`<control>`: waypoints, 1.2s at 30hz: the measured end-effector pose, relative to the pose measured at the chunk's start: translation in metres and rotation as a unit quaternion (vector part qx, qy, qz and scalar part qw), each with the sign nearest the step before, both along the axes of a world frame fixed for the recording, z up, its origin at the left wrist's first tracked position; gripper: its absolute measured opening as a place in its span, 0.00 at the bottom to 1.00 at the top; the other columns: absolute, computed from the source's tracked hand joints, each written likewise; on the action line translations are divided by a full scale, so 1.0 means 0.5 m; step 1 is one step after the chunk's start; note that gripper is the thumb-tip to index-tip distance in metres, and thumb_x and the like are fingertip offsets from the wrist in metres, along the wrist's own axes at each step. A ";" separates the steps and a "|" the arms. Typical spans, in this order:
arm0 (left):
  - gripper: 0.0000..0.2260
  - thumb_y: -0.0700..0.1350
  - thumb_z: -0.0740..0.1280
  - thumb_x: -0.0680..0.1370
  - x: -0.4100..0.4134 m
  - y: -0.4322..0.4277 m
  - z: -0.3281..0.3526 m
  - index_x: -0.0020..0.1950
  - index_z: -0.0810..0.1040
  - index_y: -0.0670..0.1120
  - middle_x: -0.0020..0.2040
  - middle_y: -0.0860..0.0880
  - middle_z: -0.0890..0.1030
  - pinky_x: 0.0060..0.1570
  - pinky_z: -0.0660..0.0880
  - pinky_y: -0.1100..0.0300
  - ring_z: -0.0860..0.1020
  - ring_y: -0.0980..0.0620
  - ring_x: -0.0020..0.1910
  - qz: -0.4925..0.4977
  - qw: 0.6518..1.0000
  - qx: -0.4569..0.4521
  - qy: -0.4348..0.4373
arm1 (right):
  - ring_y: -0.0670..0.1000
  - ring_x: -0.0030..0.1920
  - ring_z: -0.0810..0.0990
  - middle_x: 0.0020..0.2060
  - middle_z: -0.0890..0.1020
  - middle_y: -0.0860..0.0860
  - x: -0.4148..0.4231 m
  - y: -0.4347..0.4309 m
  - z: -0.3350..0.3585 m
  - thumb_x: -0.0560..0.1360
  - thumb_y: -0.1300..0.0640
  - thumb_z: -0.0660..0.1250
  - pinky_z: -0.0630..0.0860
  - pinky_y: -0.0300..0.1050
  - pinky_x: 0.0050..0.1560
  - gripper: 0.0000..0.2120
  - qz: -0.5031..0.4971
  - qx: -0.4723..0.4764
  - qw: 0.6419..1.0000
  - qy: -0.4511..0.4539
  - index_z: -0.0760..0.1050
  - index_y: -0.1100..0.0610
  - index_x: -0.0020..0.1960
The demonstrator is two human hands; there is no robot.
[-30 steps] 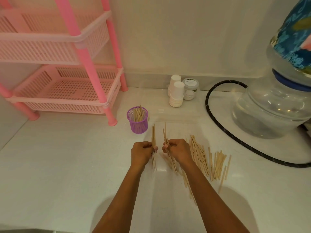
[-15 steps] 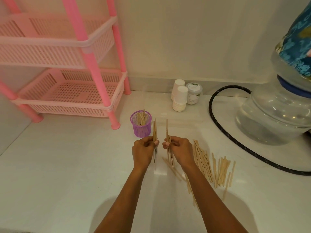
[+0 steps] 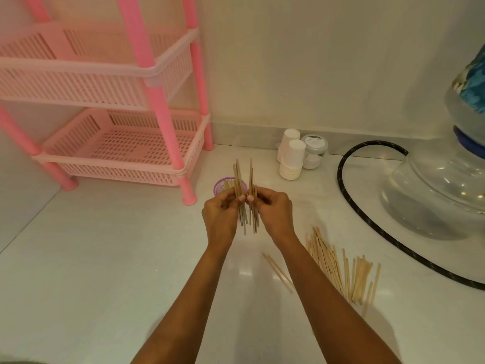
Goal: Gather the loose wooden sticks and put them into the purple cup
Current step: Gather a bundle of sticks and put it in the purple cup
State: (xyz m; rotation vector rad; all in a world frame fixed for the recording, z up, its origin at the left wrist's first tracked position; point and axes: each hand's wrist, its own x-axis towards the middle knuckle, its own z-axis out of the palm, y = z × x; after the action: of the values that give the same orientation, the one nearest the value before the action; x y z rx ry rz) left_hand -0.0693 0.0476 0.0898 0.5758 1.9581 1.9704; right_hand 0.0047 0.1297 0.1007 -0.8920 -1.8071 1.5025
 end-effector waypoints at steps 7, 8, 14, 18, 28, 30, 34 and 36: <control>0.09 0.37 0.71 0.75 -0.061 0.022 0.056 0.54 0.84 0.44 0.45 0.52 0.86 0.48 0.80 0.64 0.84 0.57 0.45 0.018 0.999 0.032 0.005 | 0.48 0.49 0.83 0.46 0.86 0.49 -0.069 0.021 0.043 0.73 0.61 0.71 0.80 0.44 0.54 0.09 0.003 0.025 0.999 0.037 0.84 0.54 0.52; 0.09 0.37 0.71 0.74 -0.071 0.027 0.063 0.53 0.84 0.45 0.44 0.53 0.85 0.46 0.79 0.66 0.84 0.58 0.44 0.022 0.999 0.034 0.005 | 0.48 0.49 0.83 0.46 0.86 0.49 -0.079 0.026 0.049 0.72 0.61 0.71 0.80 0.45 0.53 0.09 0.005 0.031 0.999 0.041 0.84 0.54 0.51; 0.10 0.37 0.71 0.74 -0.121 0.045 0.074 0.54 0.84 0.44 0.46 0.49 0.86 0.47 0.80 0.65 0.84 0.54 0.46 0.037 0.998 0.041 0.028 | 0.48 0.48 0.84 0.45 0.86 0.49 -0.129 0.044 0.061 0.71 0.60 0.72 0.80 0.47 0.54 0.09 0.010 0.037 0.998 0.052 0.84 0.54 0.51; 0.09 0.38 0.72 0.74 -0.137 0.053 0.057 0.53 0.84 0.43 0.46 0.48 0.85 0.47 0.79 0.64 0.84 0.53 0.46 0.045 0.998 0.029 0.024 | 0.48 0.48 0.84 0.45 0.86 0.50 -0.150 0.048 0.051 0.72 0.61 0.72 0.80 0.45 0.53 0.10 -0.006 0.027 0.999 0.045 0.84 0.56 0.53; 0.07 0.39 0.72 0.74 -0.146 0.055 0.006 0.51 0.82 0.46 0.46 0.50 0.84 0.50 0.80 0.60 0.83 0.52 0.48 0.048 0.999 -0.021 0.001 | 0.50 0.51 0.83 0.49 0.85 0.52 -0.156 0.063 0.003 0.73 0.60 0.71 0.80 0.47 0.57 0.09 -0.008 -0.012 1.000 -0.020 0.82 0.58 0.54; 0.08 0.38 0.72 0.74 -0.148 0.055 0.005 0.52 0.82 0.45 0.48 0.49 0.85 0.51 0.80 0.61 0.83 0.53 0.49 0.051 0.998 -0.020 0.005 | 0.51 0.51 0.83 0.50 0.85 0.52 -0.157 0.064 0.002 0.74 0.60 0.71 0.79 0.47 0.58 0.10 -0.009 -0.008 1.000 -0.021 0.82 0.58 0.54; 0.10 0.36 0.71 0.74 -0.151 0.054 0.007 0.54 0.82 0.43 0.49 0.49 0.84 0.50 0.79 0.66 0.83 0.54 0.50 0.055 0.998 -0.007 0.023 | 0.50 0.50 0.83 0.49 0.85 0.53 -0.158 0.070 0.006 0.73 0.61 0.71 0.79 0.46 0.58 0.09 -0.017 -0.011 1.000 0.002 0.82 0.58 0.54; 0.10 0.36 0.71 0.74 -0.151 0.053 0.008 0.54 0.82 0.43 0.49 0.49 0.84 0.48 0.78 0.70 0.82 0.56 0.49 0.064 0.997 -0.007 0.033 | 0.50 0.50 0.83 0.49 0.85 0.54 -0.159 0.072 0.009 0.74 0.62 0.71 0.79 0.46 0.57 0.10 -0.023 -0.010 1.000 0.005 0.82 0.59 0.54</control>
State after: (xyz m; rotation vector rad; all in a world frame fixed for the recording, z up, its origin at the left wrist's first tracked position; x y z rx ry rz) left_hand -0.1448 0.0739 0.0939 0.5313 2.0946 2.0364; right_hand -0.0749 0.1659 0.1054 -0.9283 -1.7551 1.4955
